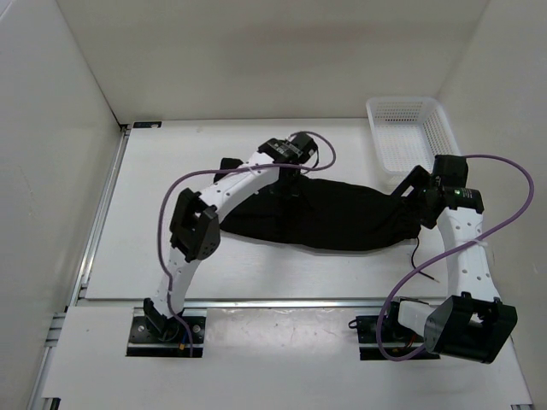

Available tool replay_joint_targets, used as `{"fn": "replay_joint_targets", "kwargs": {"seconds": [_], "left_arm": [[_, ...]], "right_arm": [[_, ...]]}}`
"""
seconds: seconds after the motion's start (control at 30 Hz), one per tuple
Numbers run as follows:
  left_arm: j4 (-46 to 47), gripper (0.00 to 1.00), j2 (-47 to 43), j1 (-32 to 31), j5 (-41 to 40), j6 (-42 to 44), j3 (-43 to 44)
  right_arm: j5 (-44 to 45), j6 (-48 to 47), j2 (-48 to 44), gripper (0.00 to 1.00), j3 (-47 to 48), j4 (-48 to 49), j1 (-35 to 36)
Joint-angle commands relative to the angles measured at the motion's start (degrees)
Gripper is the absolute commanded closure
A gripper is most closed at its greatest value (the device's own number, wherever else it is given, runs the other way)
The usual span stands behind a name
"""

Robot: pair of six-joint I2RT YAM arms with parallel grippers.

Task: Fold and stack the trousers
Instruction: Fold the trousers

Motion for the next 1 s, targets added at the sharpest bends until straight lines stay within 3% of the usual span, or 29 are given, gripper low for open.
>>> {"fn": "replay_joint_targets", "kwargs": {"seconds": [0.0,0.13,0.5,0.6,0.7,0.8,0.97], "left_arm": [[4.72,0.90,-11.31,0.19,5.10,-1.06,2.47],[5.87,0.90,-9.85,0.19,10.72,-1.06,3.96],[7.36,0.90,-4.82,-0.95,5.99,-5.63,0.90],[6.58,0.62,-3.51,-0.95,7.74,-4.76,2.37],[3.34,0.24,-2.45,-0.95,8.37,-3.53,5.36],[2.00,0.14,-5.34,1.49,7.76,-2.13,9.58],[2.00,0.19,-12.81,9.67,8.28,-0.89,7.49]], "right_arm": [[-0.11,-0.90,0.08,0.10,1.52,0.85,0.23],[-0.11,-0.90,0.08,0.10,1.52,0.85,0.23],[0.50,-1.96,0.08,0.10,2.05,0.32,0.23],[0.50,-1.96,0.08,0.10,2.05,0.32,0.23],[0.50,-1.96,0.08,0.10,2.05,0.32,0.23],[1.03,-1.96,0.08,0.10,2.05,0.32,0.23],[1.55,-1.96,0.08,0.10,2.58,-0.21,0.23]]}}
